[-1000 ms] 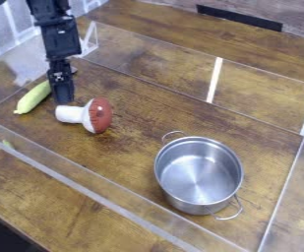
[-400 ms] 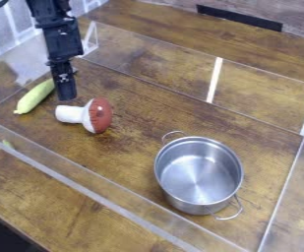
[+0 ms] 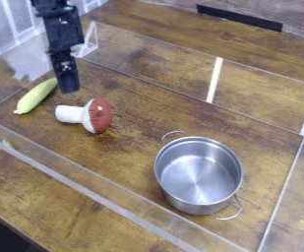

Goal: Remove the mushroom from the silver pot and put it on the table

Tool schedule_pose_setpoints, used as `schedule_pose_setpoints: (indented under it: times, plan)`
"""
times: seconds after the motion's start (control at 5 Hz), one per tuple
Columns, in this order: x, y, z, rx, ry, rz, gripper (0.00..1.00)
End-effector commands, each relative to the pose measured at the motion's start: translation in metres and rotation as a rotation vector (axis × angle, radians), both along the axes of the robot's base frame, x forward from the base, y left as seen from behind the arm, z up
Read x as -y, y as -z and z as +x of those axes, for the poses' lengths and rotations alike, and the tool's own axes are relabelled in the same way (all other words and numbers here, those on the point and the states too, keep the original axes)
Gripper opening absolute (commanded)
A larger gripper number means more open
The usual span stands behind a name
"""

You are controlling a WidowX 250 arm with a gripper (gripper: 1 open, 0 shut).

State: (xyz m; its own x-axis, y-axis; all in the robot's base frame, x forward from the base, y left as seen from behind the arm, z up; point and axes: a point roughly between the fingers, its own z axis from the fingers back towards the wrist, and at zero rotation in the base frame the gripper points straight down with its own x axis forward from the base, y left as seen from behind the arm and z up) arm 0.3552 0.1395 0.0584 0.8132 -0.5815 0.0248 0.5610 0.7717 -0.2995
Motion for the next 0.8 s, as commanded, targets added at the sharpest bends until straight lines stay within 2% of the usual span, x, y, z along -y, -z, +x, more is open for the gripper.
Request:
schedule_pose_setpoints:
  times: [0.0, 0.2, 0.4, 0.6]
  plan:
    - [-0.001, -0.014, 0.005, 0.073, -0.008, 0.027, 1.00]
    - [0.000, -0.001, 0.005, 0.073, -0.020, 0.017, 1.00]
    - [-0.005, 0.008, 0.006, 0.073, 0.004, 0.009, 1.00]
    - [0.003, -0.009, 0.020, 0.099, -0.018, 0.030, 1.00]
